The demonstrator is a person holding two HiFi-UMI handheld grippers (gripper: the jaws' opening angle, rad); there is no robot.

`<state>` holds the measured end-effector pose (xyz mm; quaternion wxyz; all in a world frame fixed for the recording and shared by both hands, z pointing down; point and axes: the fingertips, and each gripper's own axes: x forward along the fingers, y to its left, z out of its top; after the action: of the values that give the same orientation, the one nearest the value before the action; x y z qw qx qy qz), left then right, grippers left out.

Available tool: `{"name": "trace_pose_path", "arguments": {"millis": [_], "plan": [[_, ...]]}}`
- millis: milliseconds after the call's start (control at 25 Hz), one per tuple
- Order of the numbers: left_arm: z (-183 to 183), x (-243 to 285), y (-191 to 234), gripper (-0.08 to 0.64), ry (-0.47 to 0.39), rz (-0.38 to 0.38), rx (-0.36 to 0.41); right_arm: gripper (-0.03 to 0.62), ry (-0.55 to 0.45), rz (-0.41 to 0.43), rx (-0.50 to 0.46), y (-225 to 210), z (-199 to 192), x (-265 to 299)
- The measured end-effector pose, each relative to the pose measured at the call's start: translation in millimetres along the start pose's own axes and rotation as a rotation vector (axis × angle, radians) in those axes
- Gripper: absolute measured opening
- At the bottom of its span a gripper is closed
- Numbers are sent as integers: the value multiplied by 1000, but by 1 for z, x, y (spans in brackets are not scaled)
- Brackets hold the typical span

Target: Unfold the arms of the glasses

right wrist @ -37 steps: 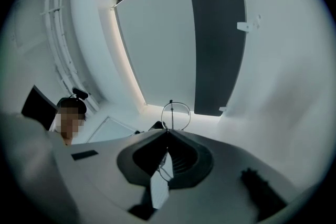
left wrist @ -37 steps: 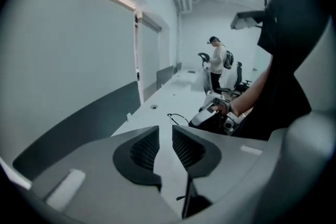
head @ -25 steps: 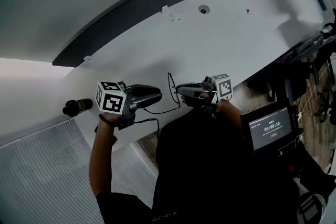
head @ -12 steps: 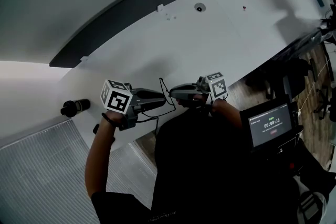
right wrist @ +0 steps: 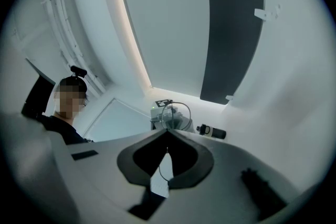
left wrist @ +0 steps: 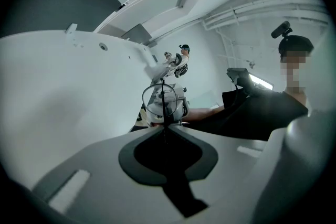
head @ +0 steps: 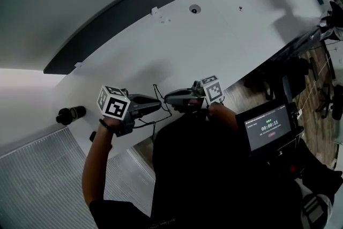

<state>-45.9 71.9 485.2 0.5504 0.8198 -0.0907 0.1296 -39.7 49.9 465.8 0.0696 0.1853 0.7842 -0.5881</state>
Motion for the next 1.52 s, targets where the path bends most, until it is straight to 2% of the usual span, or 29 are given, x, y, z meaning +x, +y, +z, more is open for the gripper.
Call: {"name": "trace_pose_path", "arguments": {"millis": [640,1520], "plan": [[-14,-17,8,18,58,32,-23,11,24,-7,15,0,-4,0],[-24,-43,22,20,48,93,-35,11,5,9,63,-3,-7,-5]]}}
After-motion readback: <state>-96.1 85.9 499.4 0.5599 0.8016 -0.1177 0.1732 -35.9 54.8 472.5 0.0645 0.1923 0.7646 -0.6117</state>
